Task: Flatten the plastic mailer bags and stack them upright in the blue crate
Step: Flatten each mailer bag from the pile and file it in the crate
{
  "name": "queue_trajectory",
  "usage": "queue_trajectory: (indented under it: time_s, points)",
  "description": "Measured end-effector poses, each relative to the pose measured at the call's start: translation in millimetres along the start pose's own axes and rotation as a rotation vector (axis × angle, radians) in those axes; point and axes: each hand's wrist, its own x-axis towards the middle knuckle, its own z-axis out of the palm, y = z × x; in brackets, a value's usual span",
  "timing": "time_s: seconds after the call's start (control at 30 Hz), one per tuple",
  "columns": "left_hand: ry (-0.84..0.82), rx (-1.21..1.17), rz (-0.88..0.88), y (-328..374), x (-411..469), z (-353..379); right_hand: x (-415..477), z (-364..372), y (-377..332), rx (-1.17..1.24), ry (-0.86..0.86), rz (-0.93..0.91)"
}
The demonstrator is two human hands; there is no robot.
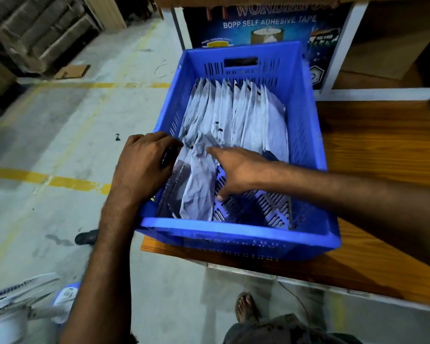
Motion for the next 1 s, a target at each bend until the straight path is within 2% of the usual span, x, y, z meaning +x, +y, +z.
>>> queue_trajectory:
  time_s: [0.1, 0.3, 0.43, 0.5, 0.6, 0.73, 0.83, 1.0]
  points:
    - [0.041, -0.025, 0.006, 5, -5, -4, -28, -13, 16, -0.065, 0.1, -0.02]
    - [0.18, -0.169, -0.113, 75, -23, -6, -84, -20, 52, -0.262, 0.506, -0.155]
    - [0.233, -0.241, -0.192, 143, -36, -1, -127, -1, 89, -0.057, 0.8, -0.16]
    - [0.308, -0.305, -0.201, 187, -41, 2, -156, 8, 110, -0.003, 0.876, -0.147]
    - [0.459, -0.357, -0.165, 261, -44, 7, -201, 20, 152, 0.086, 0.839, -0.116]
    - [0.548, -0.291, 0.022, 364, -42, 35, -264, 38, 228, 0.226, 0.754, 0.003]
    - [0.437, -0.374, 0.049, 428, -35, 73, -300, 47, 284, 0.257, 0.698, 0.099]
    - [0.077, -0.447, 0.082, 497, -18, 142, -341, 51, 367, 0.341, 0.668, 0.292]
